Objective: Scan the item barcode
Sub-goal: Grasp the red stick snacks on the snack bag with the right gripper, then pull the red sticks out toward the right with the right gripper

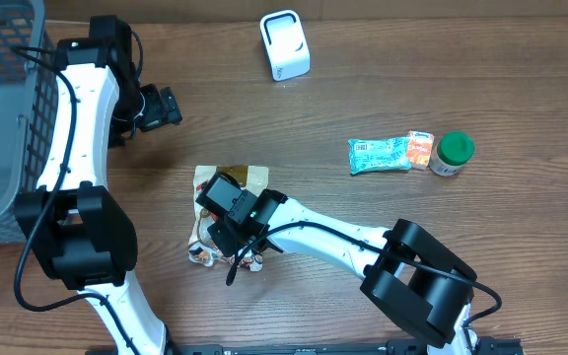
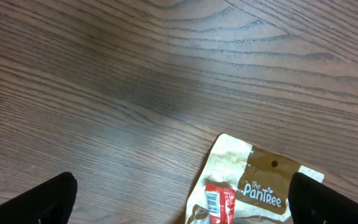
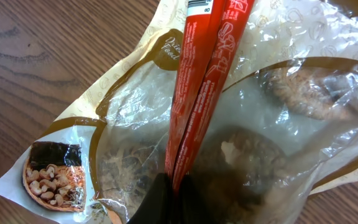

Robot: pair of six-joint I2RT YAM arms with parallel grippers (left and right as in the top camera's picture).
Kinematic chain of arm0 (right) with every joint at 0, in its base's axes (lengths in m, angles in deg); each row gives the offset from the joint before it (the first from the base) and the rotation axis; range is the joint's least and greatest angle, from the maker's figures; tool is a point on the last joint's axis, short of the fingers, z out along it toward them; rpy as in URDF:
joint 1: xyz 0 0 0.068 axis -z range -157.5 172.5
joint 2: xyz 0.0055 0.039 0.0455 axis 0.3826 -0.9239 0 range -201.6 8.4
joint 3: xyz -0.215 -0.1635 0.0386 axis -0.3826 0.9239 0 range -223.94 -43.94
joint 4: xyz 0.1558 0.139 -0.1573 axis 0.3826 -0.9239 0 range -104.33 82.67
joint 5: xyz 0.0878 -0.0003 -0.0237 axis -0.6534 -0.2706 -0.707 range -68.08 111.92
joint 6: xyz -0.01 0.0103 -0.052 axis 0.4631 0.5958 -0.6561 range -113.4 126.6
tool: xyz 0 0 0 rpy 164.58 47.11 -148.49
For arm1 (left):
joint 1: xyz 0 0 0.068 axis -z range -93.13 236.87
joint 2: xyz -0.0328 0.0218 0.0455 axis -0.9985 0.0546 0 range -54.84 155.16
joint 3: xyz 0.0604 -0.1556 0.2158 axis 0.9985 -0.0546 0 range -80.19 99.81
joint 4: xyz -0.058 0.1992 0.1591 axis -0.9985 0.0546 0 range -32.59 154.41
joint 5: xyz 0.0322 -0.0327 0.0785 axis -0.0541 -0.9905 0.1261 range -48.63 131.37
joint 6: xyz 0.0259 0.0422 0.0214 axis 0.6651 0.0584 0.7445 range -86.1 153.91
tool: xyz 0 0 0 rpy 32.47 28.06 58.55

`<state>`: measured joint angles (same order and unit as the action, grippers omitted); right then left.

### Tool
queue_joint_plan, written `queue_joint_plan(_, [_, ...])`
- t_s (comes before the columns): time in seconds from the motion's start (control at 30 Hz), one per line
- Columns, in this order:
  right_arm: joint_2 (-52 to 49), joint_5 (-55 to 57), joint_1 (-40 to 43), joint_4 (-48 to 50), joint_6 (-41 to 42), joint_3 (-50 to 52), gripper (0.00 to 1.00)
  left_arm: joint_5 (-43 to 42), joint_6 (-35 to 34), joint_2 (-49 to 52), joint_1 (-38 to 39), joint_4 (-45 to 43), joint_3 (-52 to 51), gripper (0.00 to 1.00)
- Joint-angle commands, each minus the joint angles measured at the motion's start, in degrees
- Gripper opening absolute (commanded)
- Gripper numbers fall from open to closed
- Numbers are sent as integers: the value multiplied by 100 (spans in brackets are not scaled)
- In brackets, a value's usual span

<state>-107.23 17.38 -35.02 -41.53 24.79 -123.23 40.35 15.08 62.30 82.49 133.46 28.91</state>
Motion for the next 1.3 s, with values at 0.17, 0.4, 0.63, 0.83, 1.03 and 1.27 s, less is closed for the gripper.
queue_joint_plan(0.17, [1257,-96,149,-592,-63,0,4,37,127,13,-11,0,-26,100])
queue_joint_plan(0.4, [2638,-627,372,-1495,-262,0,4,37,127,13,-11,0,-26,100])
queue_joint_plan(0.63, [3980,-654,540,-2487,-994,4,4,37,127,13,-11,0,-26,100])
queue_joint_plan(0.83, [4450,-894,564,-3711,-1891,15,4,37,127,13,-11,0,-26,100])
queue_joint_plan(1.03, [4470,-909,564,-4260,-2378,33,4,37,127,13,-11,0,-26,100])
queue_joint_plan(1.27, [4470,-911,564,-4568,-2621,37,4,37,127,13,-11,0,-26,100])
